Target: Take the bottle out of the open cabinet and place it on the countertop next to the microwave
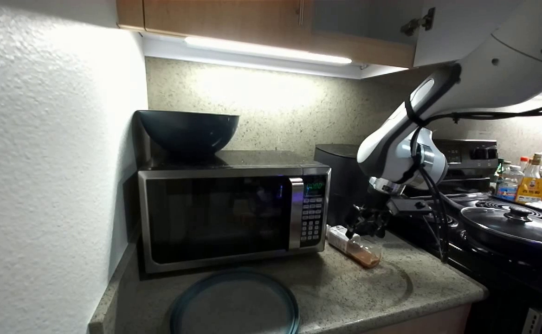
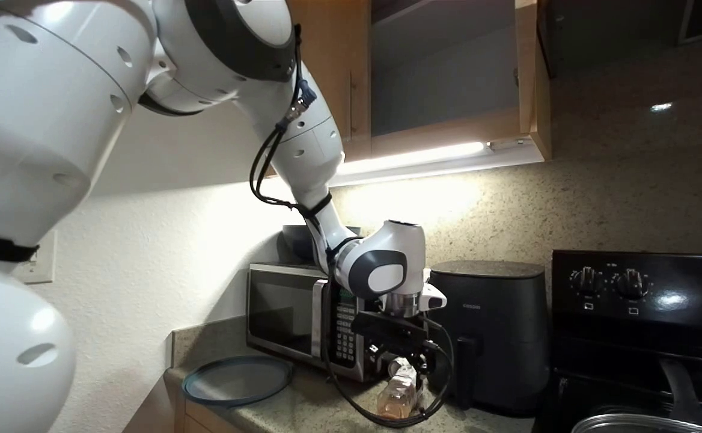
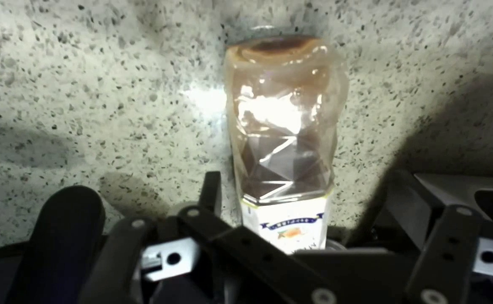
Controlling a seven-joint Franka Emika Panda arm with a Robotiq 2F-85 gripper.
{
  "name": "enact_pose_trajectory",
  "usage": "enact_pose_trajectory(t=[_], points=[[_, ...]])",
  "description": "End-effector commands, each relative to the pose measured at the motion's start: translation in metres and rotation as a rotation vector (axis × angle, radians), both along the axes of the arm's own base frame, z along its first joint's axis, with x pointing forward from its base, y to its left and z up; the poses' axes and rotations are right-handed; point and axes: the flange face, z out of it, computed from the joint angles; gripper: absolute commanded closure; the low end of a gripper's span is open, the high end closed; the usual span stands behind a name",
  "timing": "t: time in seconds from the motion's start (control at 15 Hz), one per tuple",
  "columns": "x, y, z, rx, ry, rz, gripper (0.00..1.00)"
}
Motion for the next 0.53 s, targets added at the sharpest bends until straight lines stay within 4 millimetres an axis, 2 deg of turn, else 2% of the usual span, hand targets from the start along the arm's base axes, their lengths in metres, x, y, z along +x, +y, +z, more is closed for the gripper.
enact_pose_trajectory(t=[0.0,0.2,0.47], points=[[0.010,-0.013,-0.013,0.048,0.042,0.046,0.00],[0.018,-0.019,-0.017,0.063,0.051,0.069,0.00],[0.031,-0.015,-0.015,0.038,0.022,0.110,0.00]])
